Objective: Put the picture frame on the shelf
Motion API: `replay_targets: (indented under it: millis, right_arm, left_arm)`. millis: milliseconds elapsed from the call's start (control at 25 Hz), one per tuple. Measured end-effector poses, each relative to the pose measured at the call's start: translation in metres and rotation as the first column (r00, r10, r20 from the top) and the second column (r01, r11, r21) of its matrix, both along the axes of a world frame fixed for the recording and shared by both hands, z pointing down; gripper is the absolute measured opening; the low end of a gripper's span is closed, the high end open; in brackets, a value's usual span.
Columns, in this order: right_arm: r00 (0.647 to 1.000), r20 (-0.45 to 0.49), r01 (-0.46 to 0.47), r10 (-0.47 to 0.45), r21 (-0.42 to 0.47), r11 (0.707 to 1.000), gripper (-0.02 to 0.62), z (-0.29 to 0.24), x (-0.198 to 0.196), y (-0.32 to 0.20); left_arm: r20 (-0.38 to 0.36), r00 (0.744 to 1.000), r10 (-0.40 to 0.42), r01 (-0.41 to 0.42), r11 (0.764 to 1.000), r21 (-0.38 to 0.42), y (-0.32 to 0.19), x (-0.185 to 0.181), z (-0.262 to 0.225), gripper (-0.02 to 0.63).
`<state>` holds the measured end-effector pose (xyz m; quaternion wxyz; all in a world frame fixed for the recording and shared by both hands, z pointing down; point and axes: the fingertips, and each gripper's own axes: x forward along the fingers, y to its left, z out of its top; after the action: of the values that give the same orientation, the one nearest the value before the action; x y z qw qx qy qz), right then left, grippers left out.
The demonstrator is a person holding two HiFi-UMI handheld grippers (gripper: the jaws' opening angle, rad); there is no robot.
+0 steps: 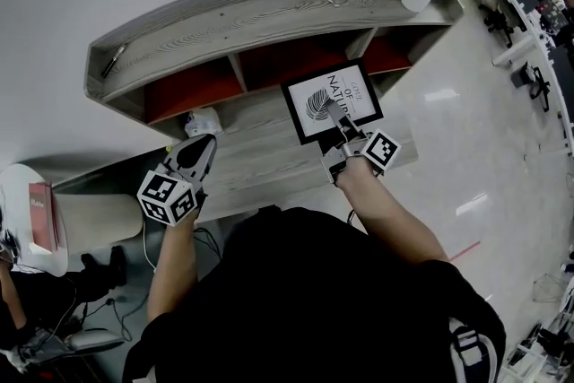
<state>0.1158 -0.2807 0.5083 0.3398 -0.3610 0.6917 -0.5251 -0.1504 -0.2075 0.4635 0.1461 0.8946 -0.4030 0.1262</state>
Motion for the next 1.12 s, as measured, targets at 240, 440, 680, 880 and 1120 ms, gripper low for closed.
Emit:
replay_targets:
  millis: [240,440,680,880,1120]
  right_arm:
    - [1.0,-0.007,-0.01,0.01,-0.006,1.0,0.023,0.0,-0.003,-0.011]
    - [1.0,-0.008,-0.015,0.015,-0.02,1.0,0.023,0.001,-0.009,-0.02]
    - [1.0,-0.006,-0.021,0.021,-0.031,0.999,0.023,0.001,-0.019,-0.032]
    - [0.999,-0.011,-0.035,0.034,-0.061,0.997,0.023,0.006,-0.023,-0.046]
    - [0.998,0.01,-0.061,0.062,-0.084,0.995,0.023,0.006,-0.024,-0.065]
  left_arm:
    - [-0.007,1.0,0.003,-0.003,1.0,-0.004,-0.012,-0.004,0.0,0.023]
    - [-0.01,1.0,-0.001,0.001,1.0,-0.01,-0.019,-0.013,0.001,0.023]
    - [-0.012,1.0,0.002,-0.002,1.0,-0.02,-0.027,-0.023,0.003,0.023]
    - [-0.01,1.0,0.013,-0.013,0.999,-0.031,-0.037,-0.027,0.007,0.023]
    - [-0.002,0.999,0.039,-0.039,0.999,-0.035,-0.044,-0.028,0.009,0.023]
